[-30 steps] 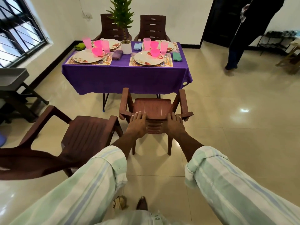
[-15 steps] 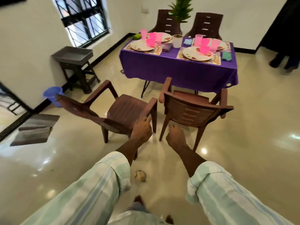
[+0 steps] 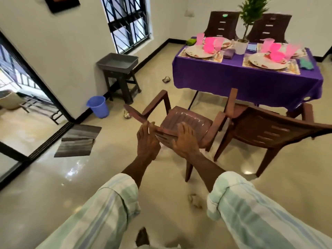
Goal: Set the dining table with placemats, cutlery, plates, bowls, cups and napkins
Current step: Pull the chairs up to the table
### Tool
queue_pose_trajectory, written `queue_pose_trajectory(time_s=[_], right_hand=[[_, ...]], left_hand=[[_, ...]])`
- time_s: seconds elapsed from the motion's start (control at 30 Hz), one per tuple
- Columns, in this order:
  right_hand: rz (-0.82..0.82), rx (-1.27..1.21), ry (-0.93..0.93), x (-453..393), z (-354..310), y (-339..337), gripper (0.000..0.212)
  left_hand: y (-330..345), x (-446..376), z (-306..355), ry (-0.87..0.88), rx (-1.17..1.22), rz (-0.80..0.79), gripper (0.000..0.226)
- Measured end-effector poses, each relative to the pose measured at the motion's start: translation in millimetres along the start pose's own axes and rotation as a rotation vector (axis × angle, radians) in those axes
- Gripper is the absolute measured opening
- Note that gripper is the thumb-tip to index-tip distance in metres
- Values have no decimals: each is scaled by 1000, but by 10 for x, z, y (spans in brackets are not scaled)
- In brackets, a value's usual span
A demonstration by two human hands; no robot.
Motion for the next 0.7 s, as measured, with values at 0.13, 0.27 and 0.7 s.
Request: queue_pose_trajectory(time_s=[0.13, 0.27, 0.7], right_hand=[[-106, 178, 165, -292, -246, 564, 66], [-163, 230, 303, -435, -182, 642, 46], [-75, 35, 372, -301, 67, 369, 45]], left_hand=[[133, -386, -692, 57, -130, -209, 86], [337, -771, -918, 239, -250, -329, 86], [592, -1122, -597, 648, -298, -261, 29]])
Point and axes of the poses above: each hand's wrist, its own x-axis away from the middle knuckle, its own y-axis out of the palm, z = x × y, the point moved 7 cm from there along -x, towards the middle knuckle, and after that the axes turned 12 degrees about -x, right-handed, at the moved point
